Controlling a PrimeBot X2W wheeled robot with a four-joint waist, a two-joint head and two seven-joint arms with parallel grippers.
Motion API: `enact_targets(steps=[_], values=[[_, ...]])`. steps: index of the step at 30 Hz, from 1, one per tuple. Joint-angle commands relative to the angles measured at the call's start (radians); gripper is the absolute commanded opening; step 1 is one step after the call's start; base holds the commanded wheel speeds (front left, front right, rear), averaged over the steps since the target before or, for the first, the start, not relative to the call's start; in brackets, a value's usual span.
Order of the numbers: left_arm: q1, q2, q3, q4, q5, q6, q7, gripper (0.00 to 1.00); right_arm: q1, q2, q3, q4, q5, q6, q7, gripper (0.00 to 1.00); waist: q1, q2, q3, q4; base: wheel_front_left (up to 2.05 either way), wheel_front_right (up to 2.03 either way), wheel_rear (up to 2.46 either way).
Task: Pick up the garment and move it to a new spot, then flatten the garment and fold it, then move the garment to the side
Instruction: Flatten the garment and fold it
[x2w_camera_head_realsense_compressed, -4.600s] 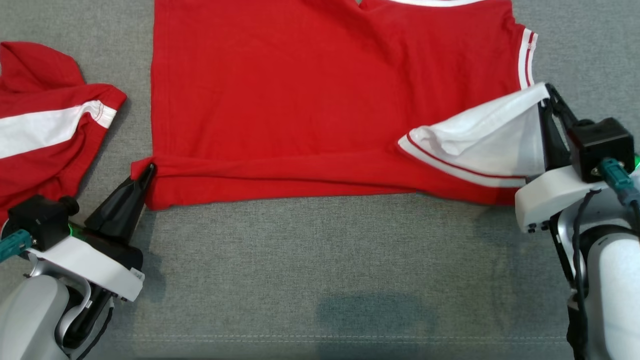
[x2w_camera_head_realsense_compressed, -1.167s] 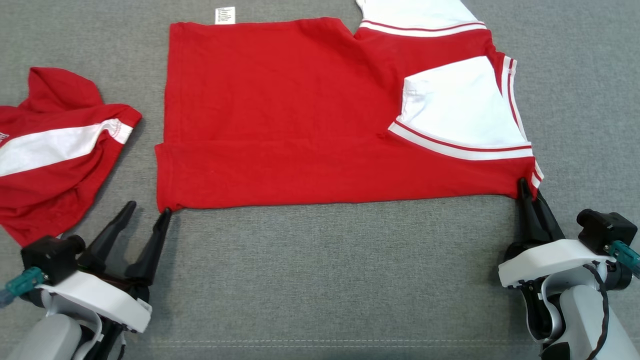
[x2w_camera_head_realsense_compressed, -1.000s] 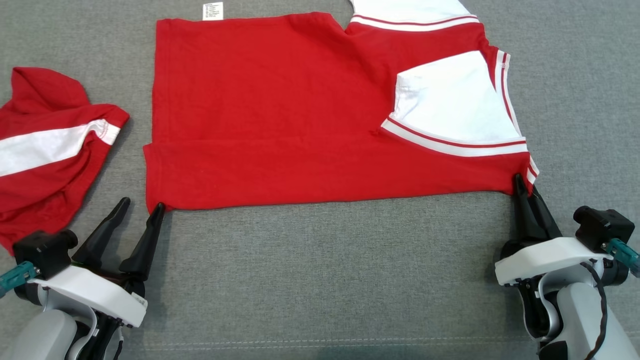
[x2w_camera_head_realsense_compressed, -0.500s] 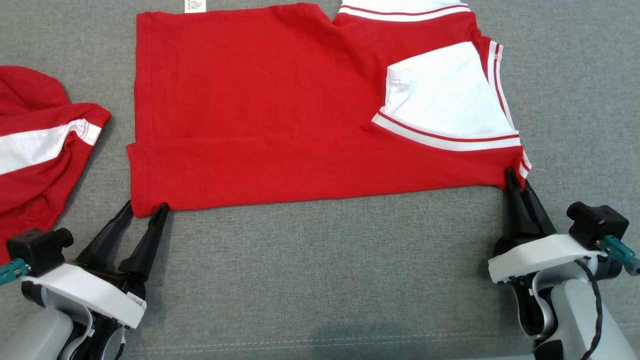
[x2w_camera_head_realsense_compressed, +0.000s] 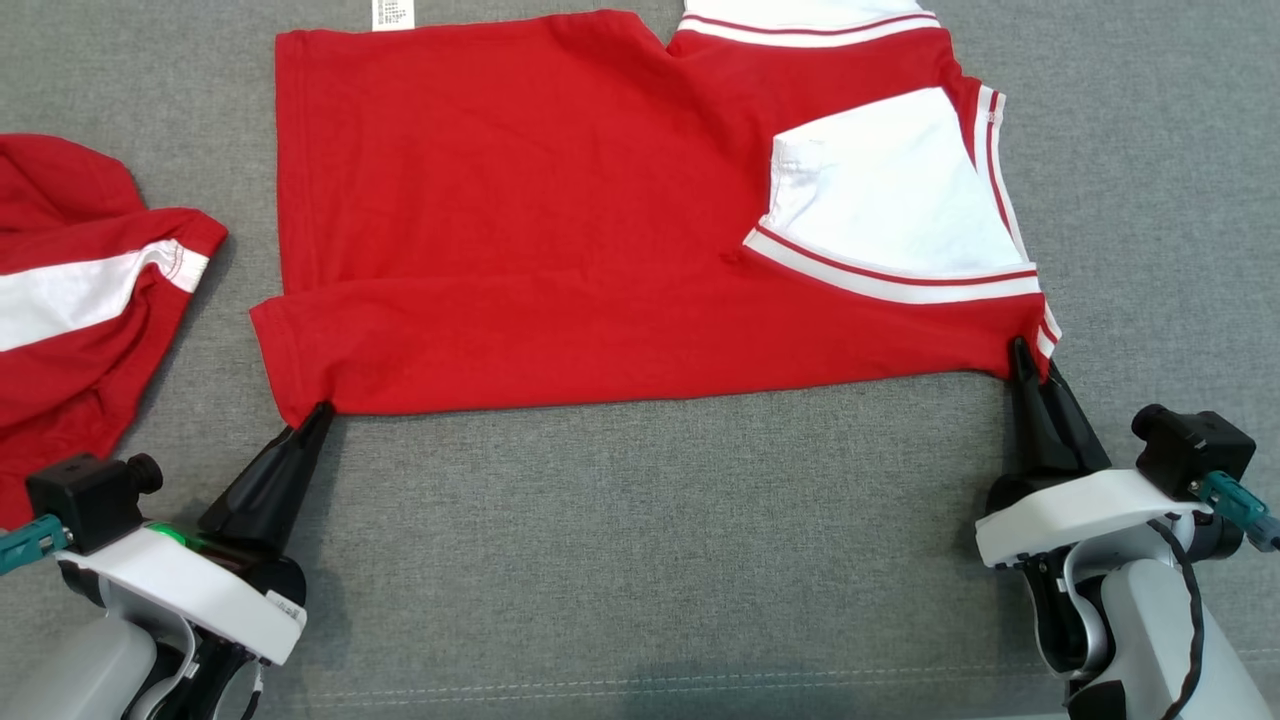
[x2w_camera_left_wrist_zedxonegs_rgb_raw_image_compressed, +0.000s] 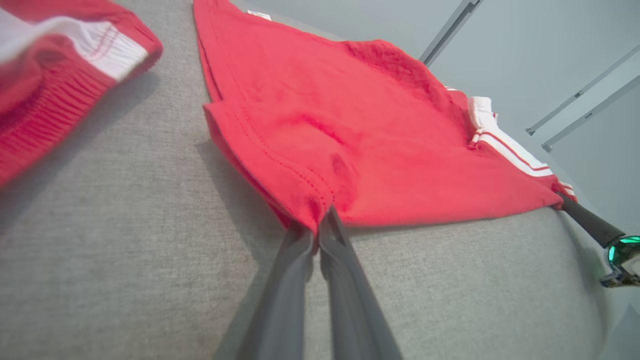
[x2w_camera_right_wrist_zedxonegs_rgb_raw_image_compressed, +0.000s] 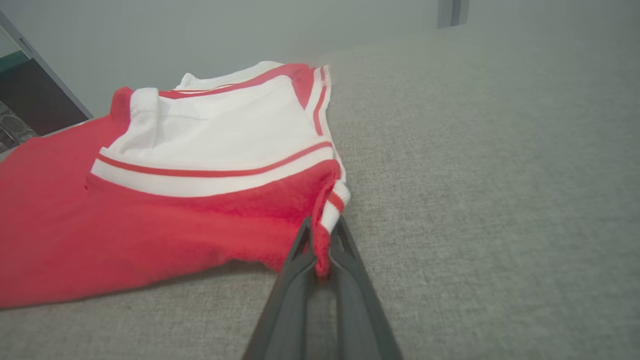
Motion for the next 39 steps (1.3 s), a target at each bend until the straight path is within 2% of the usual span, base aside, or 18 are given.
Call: enact_targets(steps=[1, 10, 21, 31, 39], values=[[-0.023, 0.055, 0.035, -0.02, 0.0, 0.0, -0.006, 0.0, 0.009, -0.003, 0.013, -0.018, 0.004, 0.003, -0.005, 0.0, 0.0, 0.0, -0.006, 0.002, 0.0, 0.0, 0.0], [-0.004, 0.076, -0.053, 0.023, 0.027, 0.0, -0.006, 0.0, 0.021, -0.003, -0.009, 0.028, 0.002, 0.003, -0.005, 0.0, 0.0, 0.0, -0.078, 0.01, 0.0, 0.0, 0.0], [0.018, 0.016, -0.124, 0.175, 0.037, 0.0, -0.006, 0.0, 0.082, -0.003, 0.002, 0.09, 0.026, 0.003, 0.006, 0.0, 0.0, 0.0, -0.217, 0.001, 0.0, 0.0, 0.0], [0.046, -0.021, -0.157, 0.3, 0.055, 0.0, -0.006, 0.0, 0.181, -0.003, -0.005, 0.016, 0.023, 0.003, 0.084, 0.0, 0.0, 0.0, -0.3, -0.031, 0.0, 0.0, 0.0], [0.047, -0.032, -0.178, 0.354, 0.056, 0.0, -0.006, 0.0, 0.276, -0.003, -0.008, -0.058, 0.054, 0.003, 0.109, 0.0, 0.0, 0.0, -0.311, -0.038, 0.0, 0.0, 0.0]])
